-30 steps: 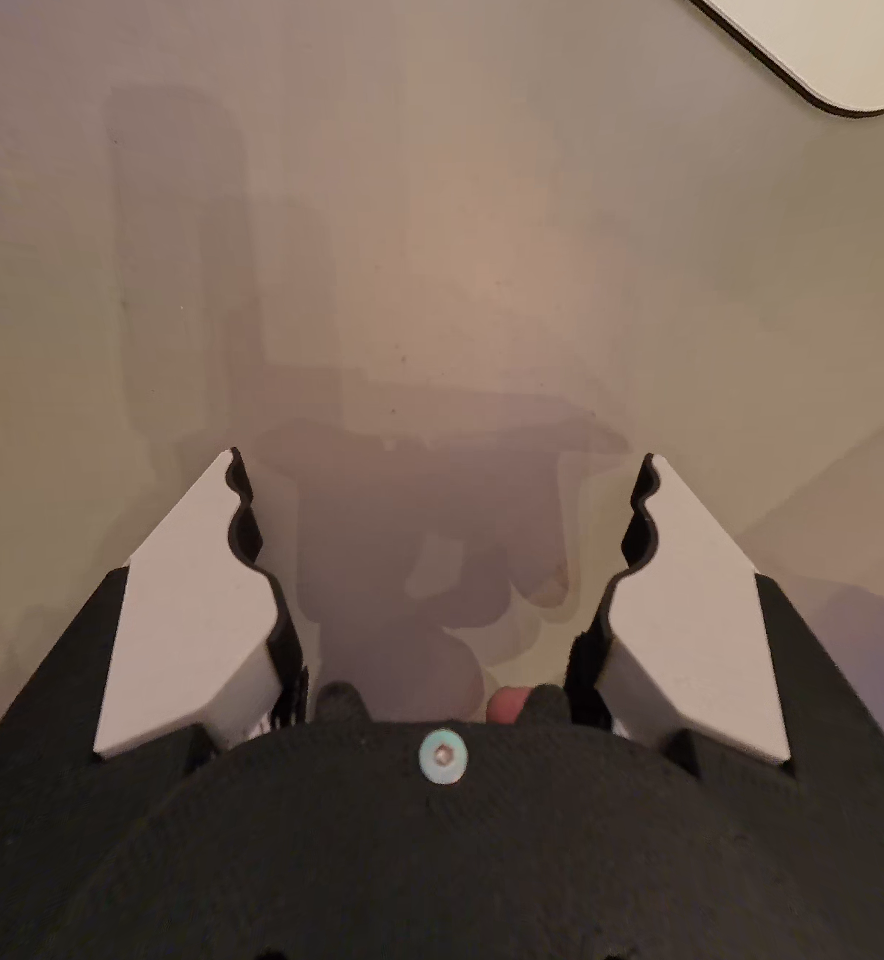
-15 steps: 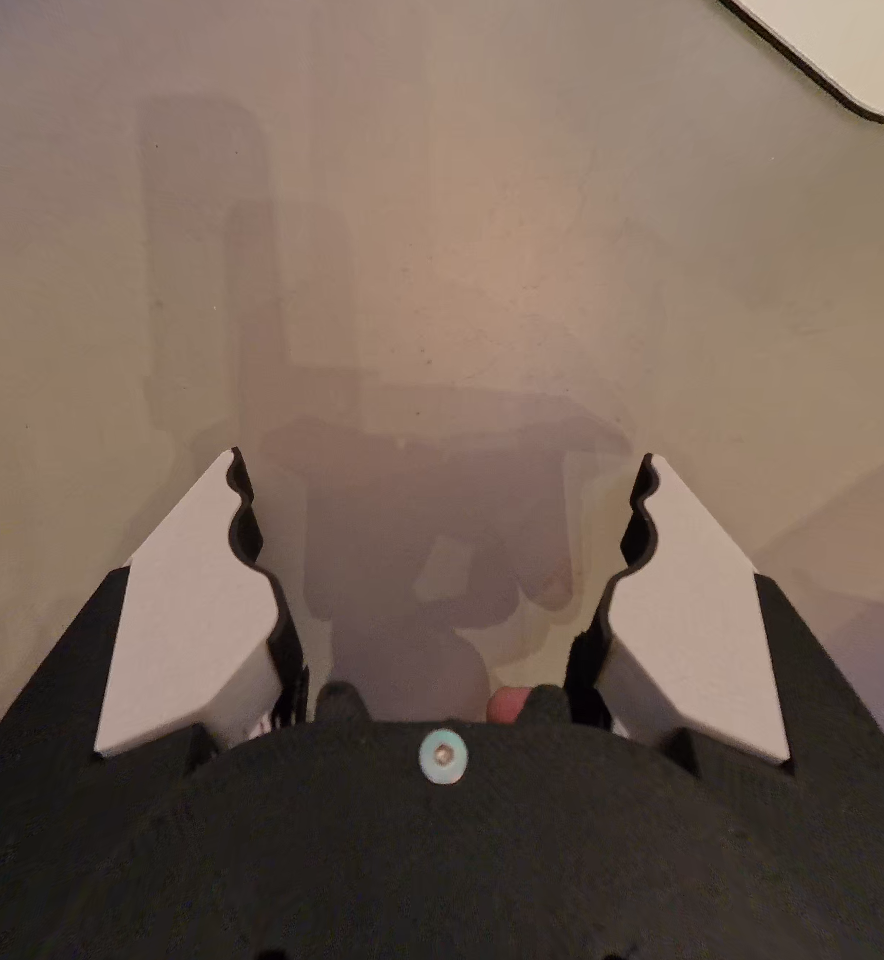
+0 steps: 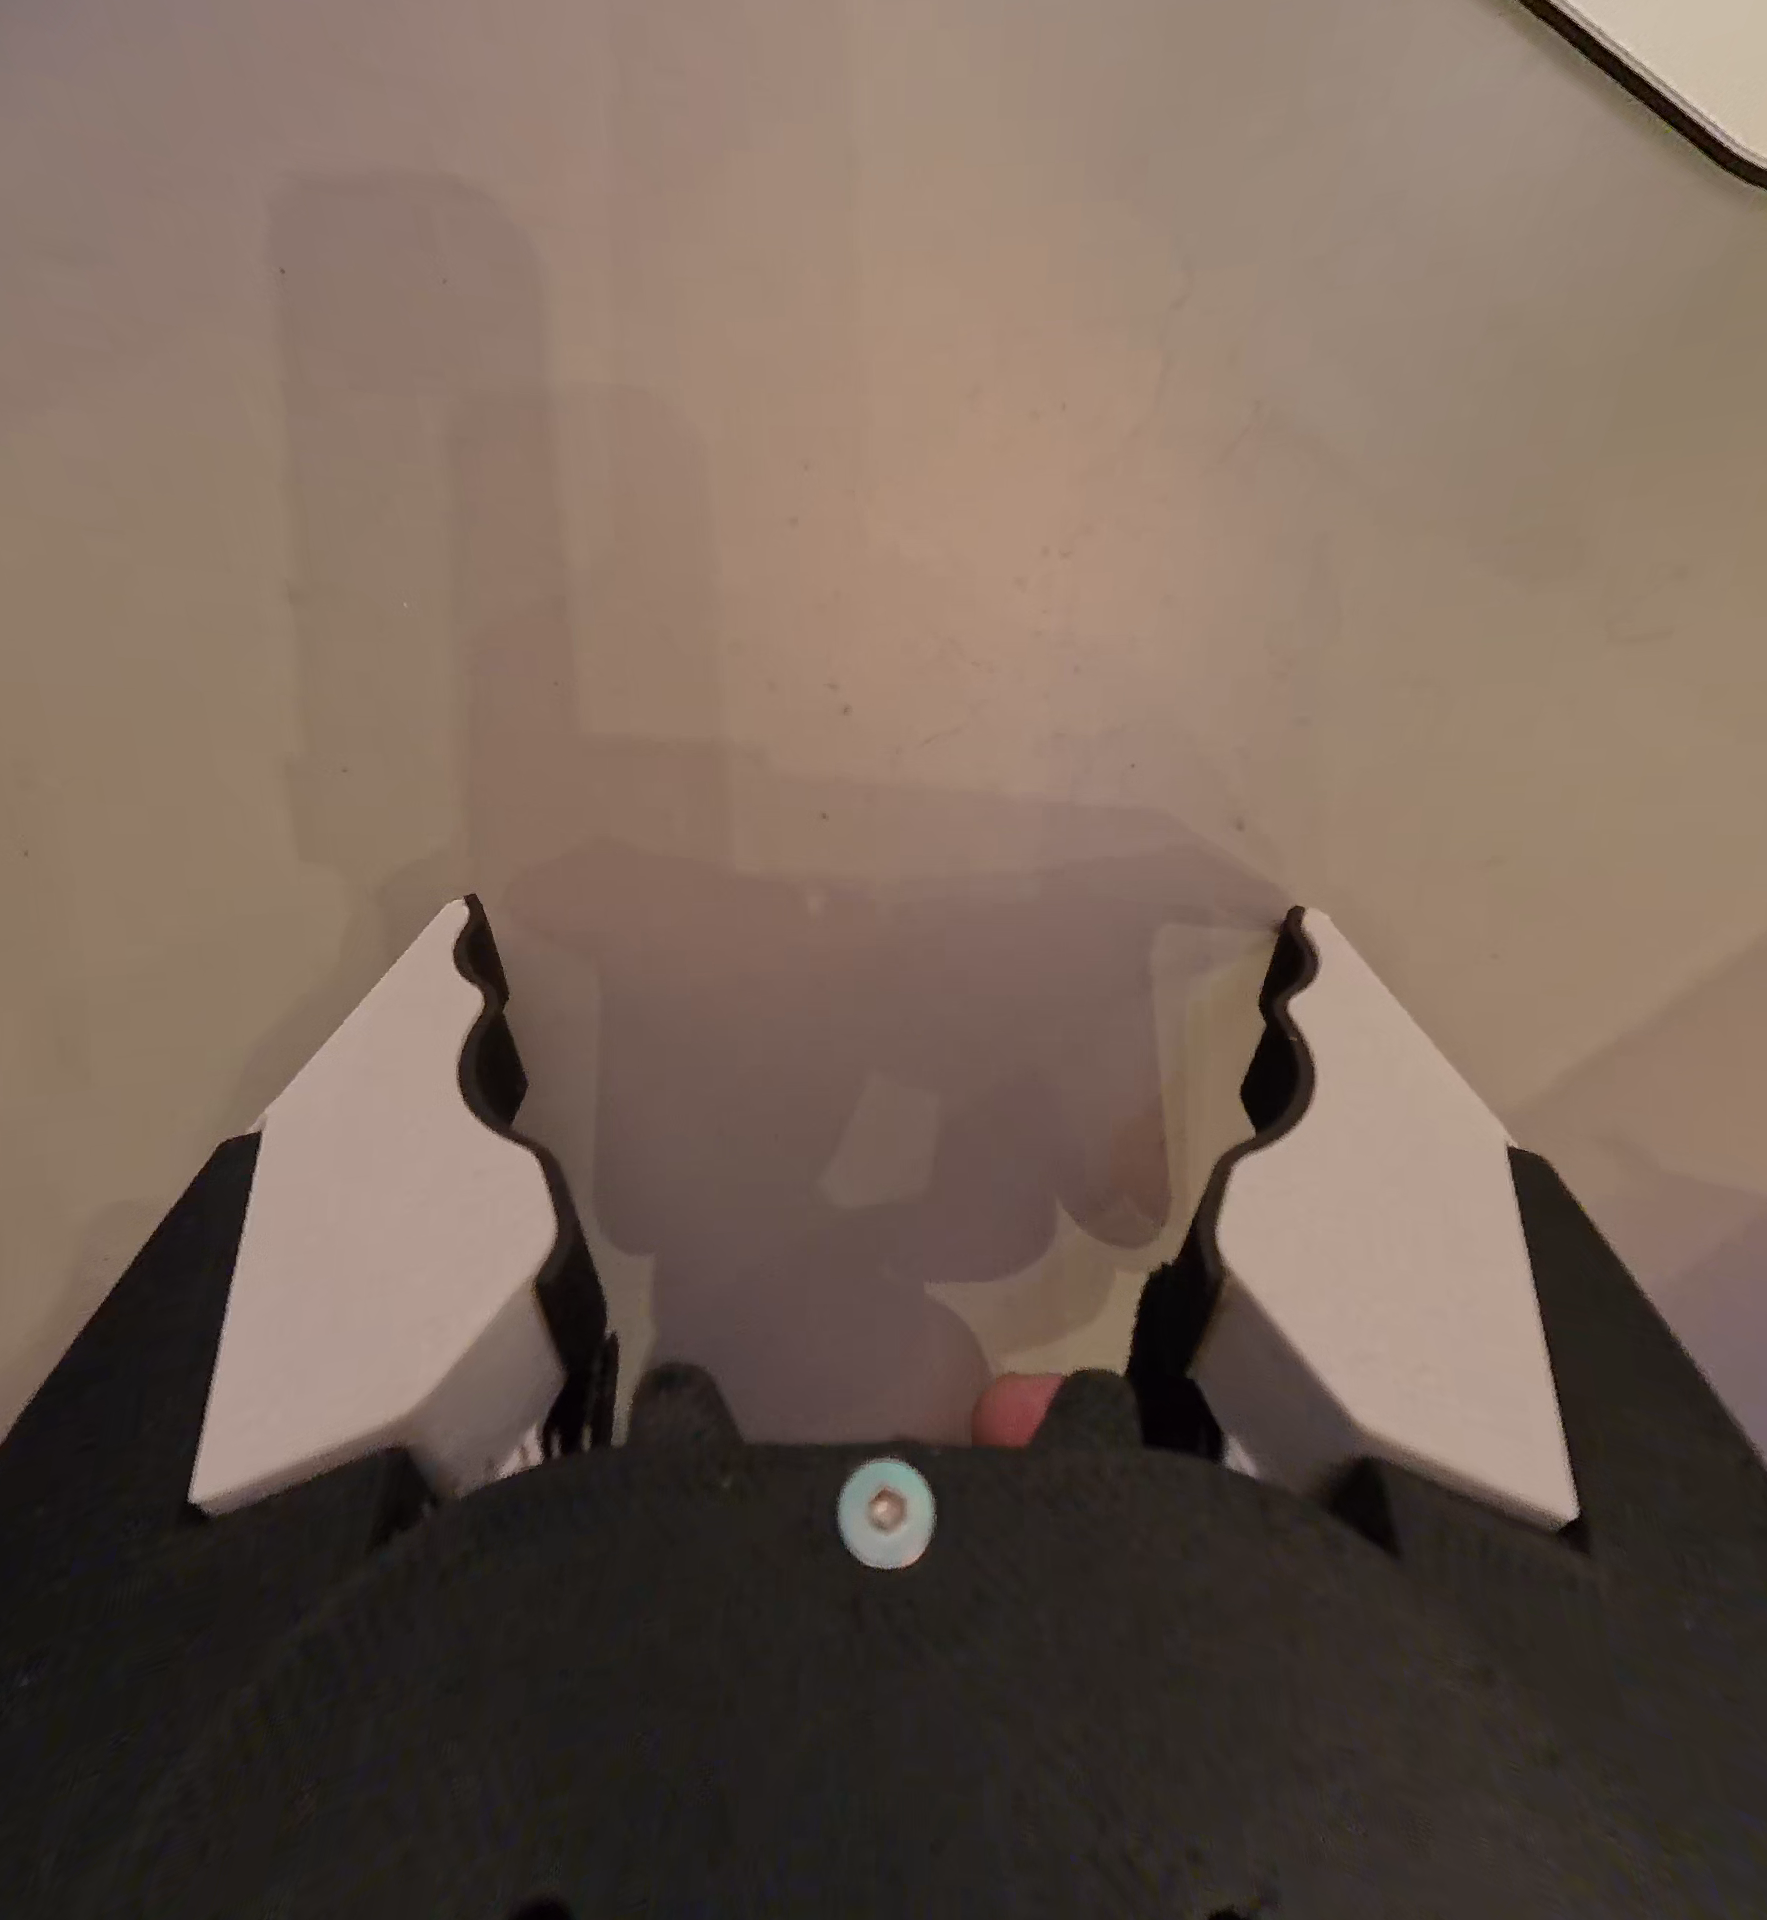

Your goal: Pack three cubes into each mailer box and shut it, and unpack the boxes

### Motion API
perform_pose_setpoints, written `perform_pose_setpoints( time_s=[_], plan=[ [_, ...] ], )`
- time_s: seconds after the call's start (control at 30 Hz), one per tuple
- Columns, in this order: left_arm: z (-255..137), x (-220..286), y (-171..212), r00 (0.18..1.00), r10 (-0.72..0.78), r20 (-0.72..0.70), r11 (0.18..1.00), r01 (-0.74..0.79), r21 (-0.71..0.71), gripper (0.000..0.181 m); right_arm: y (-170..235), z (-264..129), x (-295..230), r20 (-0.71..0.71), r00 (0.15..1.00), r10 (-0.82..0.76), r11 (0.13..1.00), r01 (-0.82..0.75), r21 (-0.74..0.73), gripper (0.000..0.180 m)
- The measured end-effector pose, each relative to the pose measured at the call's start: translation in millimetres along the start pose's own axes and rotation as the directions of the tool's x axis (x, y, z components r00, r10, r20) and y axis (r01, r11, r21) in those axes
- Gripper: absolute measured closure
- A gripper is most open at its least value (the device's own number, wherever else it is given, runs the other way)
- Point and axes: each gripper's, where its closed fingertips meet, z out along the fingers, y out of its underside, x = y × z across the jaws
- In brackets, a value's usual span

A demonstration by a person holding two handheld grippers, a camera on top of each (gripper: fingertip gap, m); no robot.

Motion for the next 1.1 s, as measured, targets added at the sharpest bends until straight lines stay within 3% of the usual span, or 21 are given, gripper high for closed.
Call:
perform_pose_setpoints(
  time_s=[0.3,0.53,0.7,0.83,1.1],
  plan=[
    [-12.5,-0.6,5.1,0.998,-0.056,0.015,0.998,0.056,0.024,0.047,-2.6,-2.1,-2.6,0.012,1.0,-0.006,1.0,0.006,0.011,0.041],
    [-67.4,-10.3,-11.9,0.991,-0.109,0.077,0.993,0.105,0.059,0.047,-16.4,-14.0,-2.9,-0.039,0.997,-0.065,0.996,0.067,0.053,0.041],
    [-96.7,-12.4,-69.8,0.995,-0.043,0.088,0.995,0.035,0.094,0.047,-30.2,-33.9,-1.3,-0.129,0.981,-0.146,0.983,0.159,0.094,0.042],
    [-102.5,-10.2,-140.8,0.998,0.025,0.064,0.992,-0.033,0.119,0.047,-40.7,-54.6,-1.5,-0.205,0.956,-0.209,0.963,0.238,0.128,0.045],
    [-65.7,17.7,-282.5,0.993,0.089,-0.081,0.986,-0.076,0.149,0.047,-47.8,-83.7,7.7,-0.362,0.864,-0.35,0.907,0.409,0.101,0.052]
  ],
)
